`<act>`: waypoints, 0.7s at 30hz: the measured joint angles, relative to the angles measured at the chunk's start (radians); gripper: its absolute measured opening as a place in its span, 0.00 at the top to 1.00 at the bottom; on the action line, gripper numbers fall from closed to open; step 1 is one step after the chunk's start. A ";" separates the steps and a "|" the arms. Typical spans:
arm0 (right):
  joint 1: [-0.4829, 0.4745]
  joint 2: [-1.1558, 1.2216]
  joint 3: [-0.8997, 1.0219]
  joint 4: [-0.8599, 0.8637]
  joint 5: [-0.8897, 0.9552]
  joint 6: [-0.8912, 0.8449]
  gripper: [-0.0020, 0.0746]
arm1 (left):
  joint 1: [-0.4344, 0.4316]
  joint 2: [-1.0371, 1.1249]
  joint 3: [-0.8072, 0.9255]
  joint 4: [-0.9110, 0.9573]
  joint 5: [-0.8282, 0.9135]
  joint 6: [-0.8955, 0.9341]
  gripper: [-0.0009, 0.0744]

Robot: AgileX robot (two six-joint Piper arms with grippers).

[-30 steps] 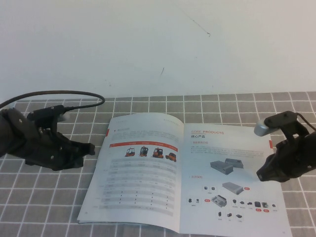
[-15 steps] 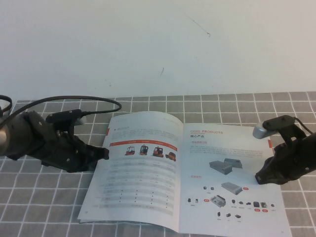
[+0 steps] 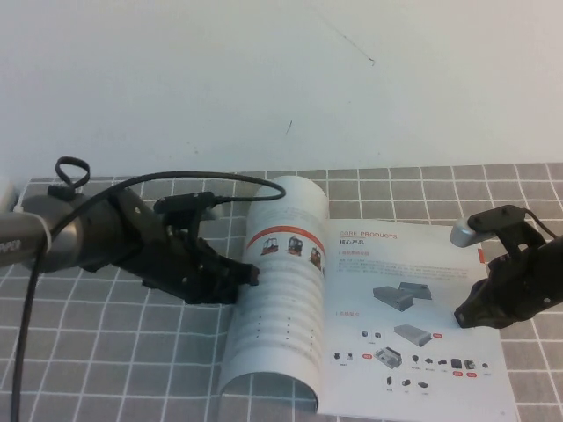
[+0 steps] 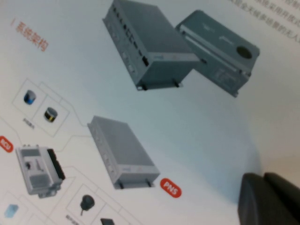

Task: Close book
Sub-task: 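Close the open booklet and leave it lying on the table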

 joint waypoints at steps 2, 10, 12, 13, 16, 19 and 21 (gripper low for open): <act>0.000 0.000 0.000 0.000 0.000 0.000 0.98 | -0.023 0.000 -0.037 -0.020 0.032 0.000 0.99; 0.000 0.005 -0.012 0.000 0.011 -0.035 0.98 | -0.118 -0.007 -0.189 -0.174 0.103 0.040 0.99; 0.000 0.006 -0.027 -0.022 0.027 -0.042 0.98 | -0.143 -0.016 -0.211 -0.187 0.108 0.054 0.99; 0.000 0.006 -0.038 -0.053 0.039 -0.042 0.98 | -0.150 -0.024 -0.218 -0.189 0.114 0.061 0.99; -0.007 -0.019 -0.081 -0.195 0.083 0.028 0.98 | -0.159 -0.050 -0.225 -0.189 0.126 0.073 0.99; -0.048 -0.082 -0.142 -0.311 0.131 0.132 0.98 | -0.159 -0.088 -0.225 -0.151 0.130 0.075 0.99; -0.076 -0.129 -0.184 -0.320 0.156 0.170 0.98 | -0.159 -0.125 -0.225 -0.118 0.130 0.075 0.99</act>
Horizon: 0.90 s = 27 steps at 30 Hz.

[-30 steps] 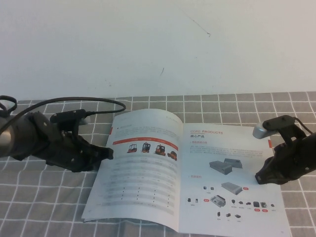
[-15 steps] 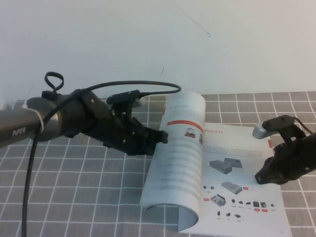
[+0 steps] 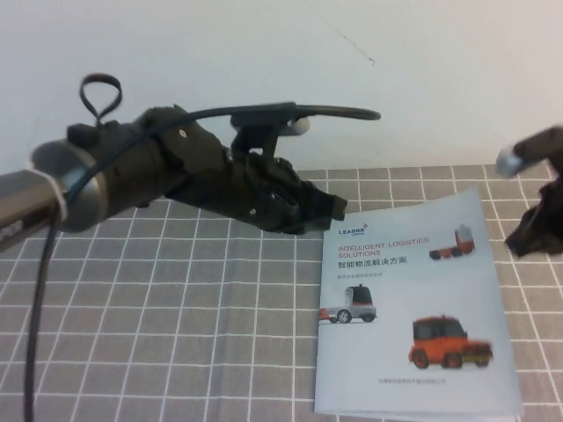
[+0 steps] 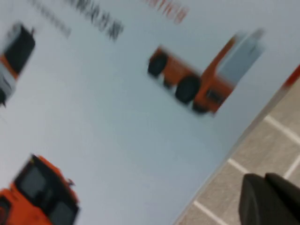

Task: Close book
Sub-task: 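Close the open booklet and leave it lying on the table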

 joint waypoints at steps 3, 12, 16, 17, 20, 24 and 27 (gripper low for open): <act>-0.017 -0.068 -0.039 0.049 0.031 0.013 0.98 | 0.000 -0.063 0.000 0.058 0.004 0.000 0.99; 0.115 0.044 0.038 0.137 -0.003 -0.038 0.98 | 0.000 -0.314 0.035 0.267 -0.020 -0.080 0.99; 0.156 0.127 0.049 0.121 -0.041 -0.038 0.98 | 0.000 -0.448 0.097 0.422 -0.022 -0.166 0.99; 0.164 0.141 0.049 0.108 -0.049 -0.038 0.98 | 0.000 -0.483 0.118 0.462 -0.020 -0.190 0.99; 0.171 0.158 0.046 0.072 -0.060 -0.038 0.98 | 0.000 -0.576 0.178 0.556 0.002 -0.236 0.99; 0.171 0.131 -0.009 0.014 0.002 -0.013 0.98 | 0.000 -0.699 0.239 0.638 0.036 -0.260 0.99; 0.171 0.051 -0.076 -0.065 0.069 0.055 0.98 | 0.000 -0.805 0.292 0.700 0.043 -0.271 0.99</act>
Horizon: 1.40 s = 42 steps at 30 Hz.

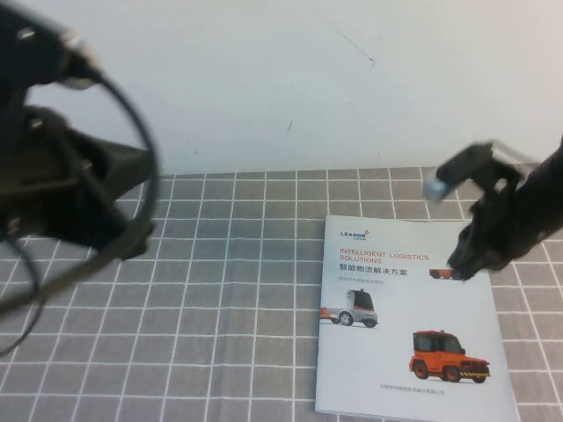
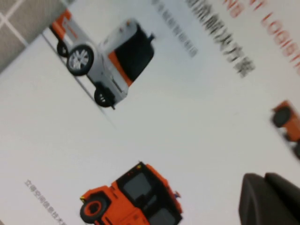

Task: Close book
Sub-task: 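Close the open booklet and leave it lying on the table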

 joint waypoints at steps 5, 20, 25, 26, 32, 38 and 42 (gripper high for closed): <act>0.000 -0.215 -0.049 -0.117 0.043 0.101 0.98 | 0.000 -0.197 0.117 0.071 0.000 -0.006 0.99; 0.000 -0.895 0.496 -0.141 0.010 0.211 0.98 | 0.000 -0.633 0.723 0.129 -0.376 -0.046 0.99; 0.000 -1.142 0.634 -0.179 0.002 0.212 0.98 | 0.000 -0.666 0.820 0.129 -0.398 -0.048 0.99; 0.000 -1.193 0.654 -0.181 0.000 0.212 0.98 | 0.000 -0.666 0.826 0.129 -0.402 -0.050 0.99; 0.000 -1.441 0.758 -0.180 -0.018 0.218 0.98 | 0.000 -0.666 0.836 0.129 -0.454 -0.050 0.99; 0.000 -1.556 0.847 -0.158 -0.065 0.255 0.98 | 0.000 -0.666 0.836 0.129 -0.463 -0.050 0.99; 0.000 -1.560 0.879 -0.149 -0.061 0.262 0.98 | 0.000 -0.666 0.837 0.129 -0.459 -0.050 0.99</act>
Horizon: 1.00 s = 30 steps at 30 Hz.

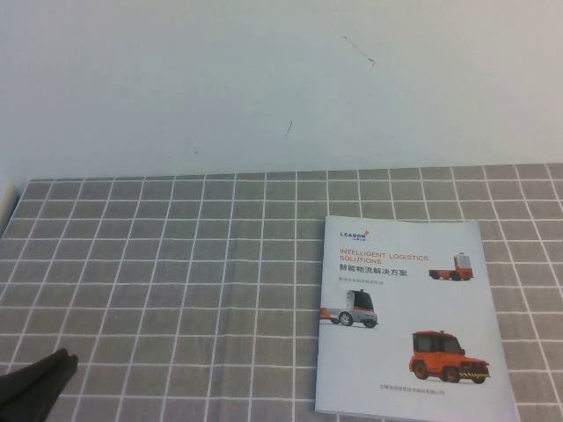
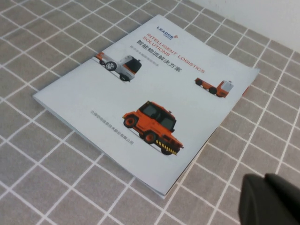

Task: Close book
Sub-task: 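Close the open booklet and leave it lying on the table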

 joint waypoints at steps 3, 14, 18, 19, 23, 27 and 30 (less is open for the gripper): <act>0.000 0.000 0.014 0.004 0.003 0.000 0.98 | 0.000 0.000 0.000 0.000 0.004 0.000 0.99; 0.000 0.000 0.021 0.004 0.008 0.000 0.98 | 0.000 0.000 0.000 0.000 0.012 0.000 0.99; 0.000 0.000 0.021 0.004 0.008 0.001 0.98 | 0.000 0.000 0.002 0.000 0.012 0.002 0.99; 0.000 0.000 0.021 0.004 0.008 0.001 0.98 | 0.000 0.000 0.002 0.000 0.012 0.002 0.99; 0.000 0.000 0.021 0.004 0.008 0.001 0.98 | 0.000 0.000 0.004 0.000 0.012 0.002 0.99; 0.000 0.000 0.021 0.004 0.008 0.001 0.98 | 0.000 -0.011 0.004 0.000 0.015 0.002 0.99; 0.000 0.000 0.021 0.005 0.008 0.001 0.98 | 0.013 -0.062 0.006 0.000 0.018 0.002 0.99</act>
